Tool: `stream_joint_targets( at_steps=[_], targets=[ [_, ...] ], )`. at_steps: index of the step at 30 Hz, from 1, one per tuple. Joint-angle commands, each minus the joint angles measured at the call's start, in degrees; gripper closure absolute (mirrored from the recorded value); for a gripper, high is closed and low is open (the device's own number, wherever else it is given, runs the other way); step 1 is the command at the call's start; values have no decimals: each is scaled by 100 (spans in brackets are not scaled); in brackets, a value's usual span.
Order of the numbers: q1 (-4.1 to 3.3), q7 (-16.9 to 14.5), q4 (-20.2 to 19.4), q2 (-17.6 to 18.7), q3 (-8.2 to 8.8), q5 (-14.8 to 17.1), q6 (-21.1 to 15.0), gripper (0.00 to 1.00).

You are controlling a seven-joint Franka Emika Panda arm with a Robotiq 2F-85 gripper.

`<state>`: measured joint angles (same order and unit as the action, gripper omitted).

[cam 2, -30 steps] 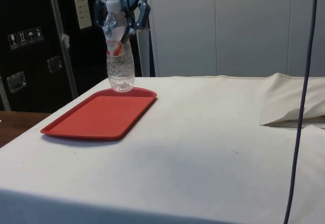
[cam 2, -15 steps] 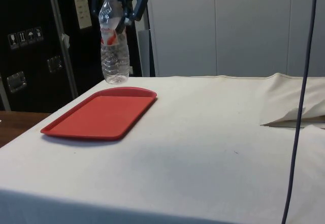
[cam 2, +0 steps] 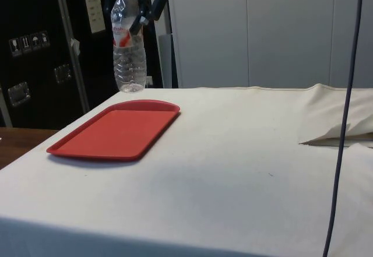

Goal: Place the bottle upright on the tray.

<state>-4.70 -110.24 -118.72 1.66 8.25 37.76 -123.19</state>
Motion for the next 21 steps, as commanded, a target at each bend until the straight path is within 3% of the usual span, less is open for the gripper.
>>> stream_joint_targets(
  at_steps=[1, 21],
  targets=[
    [0, 40, 11, 17, 6, 6, -74, 100],
    [0, 430, 183, 252, 103, 0, -252, 100]
  ],
)
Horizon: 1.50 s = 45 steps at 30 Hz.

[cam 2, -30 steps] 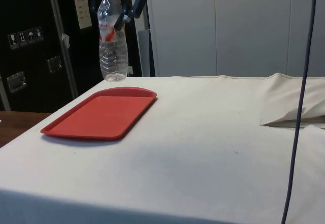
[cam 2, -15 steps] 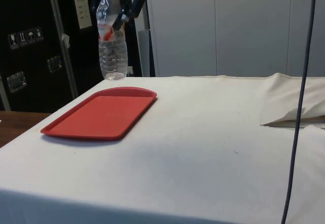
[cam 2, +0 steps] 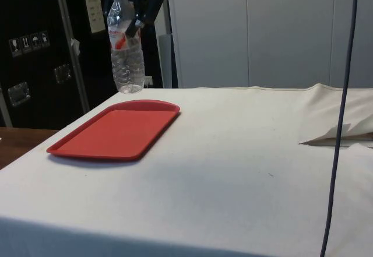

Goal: Place the bottle upright on the tray.

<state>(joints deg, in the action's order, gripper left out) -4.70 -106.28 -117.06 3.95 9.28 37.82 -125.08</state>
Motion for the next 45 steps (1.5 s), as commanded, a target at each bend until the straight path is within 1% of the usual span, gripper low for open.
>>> stream_joint_targets(
  at_steps=[1, 2, 3, 5, 10, 12, 13, 21, 22, 23, 31, 32, 33, 39, 40, 41, 45],
  targets=[
    [0, 52, 23, 34, 0, -6, -74, 100],
    [0, 34, 6, 17, 6, 0, -29, 100],
    [0, 80, 34, 63, 6, 0, -103, 100],
    [0, 103, 46, 92, 11, 6, -138, 100],
    [-6, 115, 69, 201, 23, 86, -269, 100],
    [0, 103, 57, 183, 29, 74, -201, 100],
    [-6, 115, 69, 241, 23, 126, -332, 100],
    [-11, 92, 120, 424, 23, 309, -590, 100],
    [-6, 86, 74, 384, 29, 281, -521, 100],
    [-11, 109, 143, 453, 23, 315, -596, 100],
    [0, 223, 418, 728, 34, 350, -602, 100],
    [0, 206, 401, 705, 34, 338, -544, 100],
    [6, 223, 458, 773, 34, 361, -602, 100],
    [40, 212, 693, 1037, 74, 458, -527, 100],
    [17, 223, 665, 1014, 86, 424, -533, 100],
    [40, 206, 733, 1077, 92, 476, -504, 100],
    [63, 195, 900, 1232, 155, 573, -395, 100]
  ],
)
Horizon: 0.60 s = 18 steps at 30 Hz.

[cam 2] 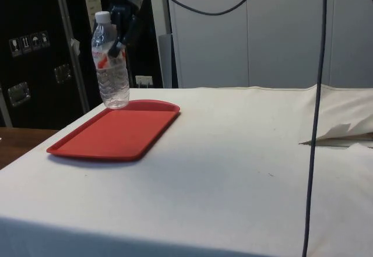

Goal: Place the bottle upright on the tray.

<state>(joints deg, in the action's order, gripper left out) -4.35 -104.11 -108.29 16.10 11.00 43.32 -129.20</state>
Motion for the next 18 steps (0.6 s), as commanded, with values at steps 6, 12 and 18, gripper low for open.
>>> stream_joint_targets(
  at_steps=[6, 12, 18],
  targets=[
    [46, -69, 183, 160, 74, 189, 189, 100],
    [40, -92, 269, 246, 183, 321, 321, 100],
    [52, -109, 418, 344, 241, 407, 470, 100]
  ],
)
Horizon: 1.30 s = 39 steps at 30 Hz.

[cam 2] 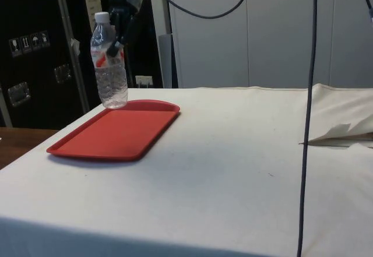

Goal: Place the bottle upright on the tray.

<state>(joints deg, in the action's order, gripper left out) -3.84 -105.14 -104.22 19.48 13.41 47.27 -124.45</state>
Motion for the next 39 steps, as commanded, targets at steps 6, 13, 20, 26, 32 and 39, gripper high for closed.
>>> stream_joint_targets(
  at_steps=[6, 13, 20, 26, 32, 39],
  targets=[
    [0, -6, 6, 0, 6, 0, 6, 100],
    [6, 0, 0, 23, 11, 0, 23, 100],
    [23, -57, 97, 155, 80, 63, 29, 100],
    [80, -126, 264, 327, 155, 138, 109, 100],
    [97, -172, 367, 458, 218, 206, 126, 100],
    [109, -218, 504, 625, 292, 281, 138, 100]
  ],
)
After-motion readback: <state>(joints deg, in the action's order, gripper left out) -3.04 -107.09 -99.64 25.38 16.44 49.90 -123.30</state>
